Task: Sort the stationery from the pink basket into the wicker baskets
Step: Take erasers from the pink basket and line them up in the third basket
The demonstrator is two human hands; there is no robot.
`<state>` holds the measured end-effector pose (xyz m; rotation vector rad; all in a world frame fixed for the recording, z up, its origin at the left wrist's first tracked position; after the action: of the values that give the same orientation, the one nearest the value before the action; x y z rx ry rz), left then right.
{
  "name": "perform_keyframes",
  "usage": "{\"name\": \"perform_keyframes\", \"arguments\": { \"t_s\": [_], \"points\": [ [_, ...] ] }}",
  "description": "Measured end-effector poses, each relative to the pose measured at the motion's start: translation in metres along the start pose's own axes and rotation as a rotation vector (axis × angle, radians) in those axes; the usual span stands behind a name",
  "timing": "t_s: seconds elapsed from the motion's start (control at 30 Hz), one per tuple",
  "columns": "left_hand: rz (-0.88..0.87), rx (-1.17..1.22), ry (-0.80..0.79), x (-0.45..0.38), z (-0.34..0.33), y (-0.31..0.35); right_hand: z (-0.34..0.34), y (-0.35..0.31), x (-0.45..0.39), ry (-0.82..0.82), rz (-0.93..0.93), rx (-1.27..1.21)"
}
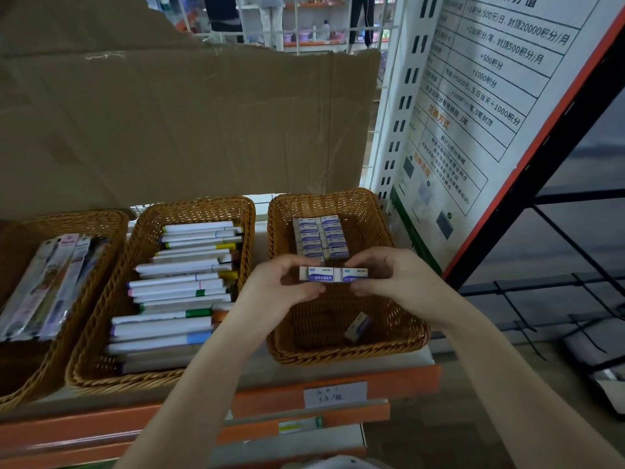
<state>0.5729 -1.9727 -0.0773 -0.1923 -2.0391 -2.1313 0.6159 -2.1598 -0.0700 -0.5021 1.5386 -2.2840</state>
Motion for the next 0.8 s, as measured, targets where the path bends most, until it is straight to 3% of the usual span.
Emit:
{"name": "perform_keyframes", "arguments": {
  "t_s": [0.13, 0.23, 0.57, 0.8],
  "points": [
    [-0.251, -0.748, 0.06, -0.013, 0.004, 0.011, 0.001, 0.002, -0.02, 0.037, 0.079, 0.571],
    [-0.322, -0.994, 0.027, -0.029, -0.002, 0.012, -0.002, 0.006, -0.041, 0.011, 0.085, 0.768],
    [-0.473, -1.346, 0.023, -0.054, -0.016, -0.003, -0.008, 0.011, -0.07, -0.088, 0.131, 1.122],
    [-0.452, -1.383, 0.014, -0.056, -0.016, -0.008, -0.011, 0.008, -0.076, -0.103, 0.142, 1.117]
  ]
}}
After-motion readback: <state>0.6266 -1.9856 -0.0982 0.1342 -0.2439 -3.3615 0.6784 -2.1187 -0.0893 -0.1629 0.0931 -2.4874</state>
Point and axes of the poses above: each hand's wrist, its own x-axis away from the middle knuckle, its own z-axis out of the back of the hand, y = z × x, the point moved 3 cm from there along -x, towards the middle knuckle, and after that the axes turned 5 degrees about x, right-handed, at the moved point
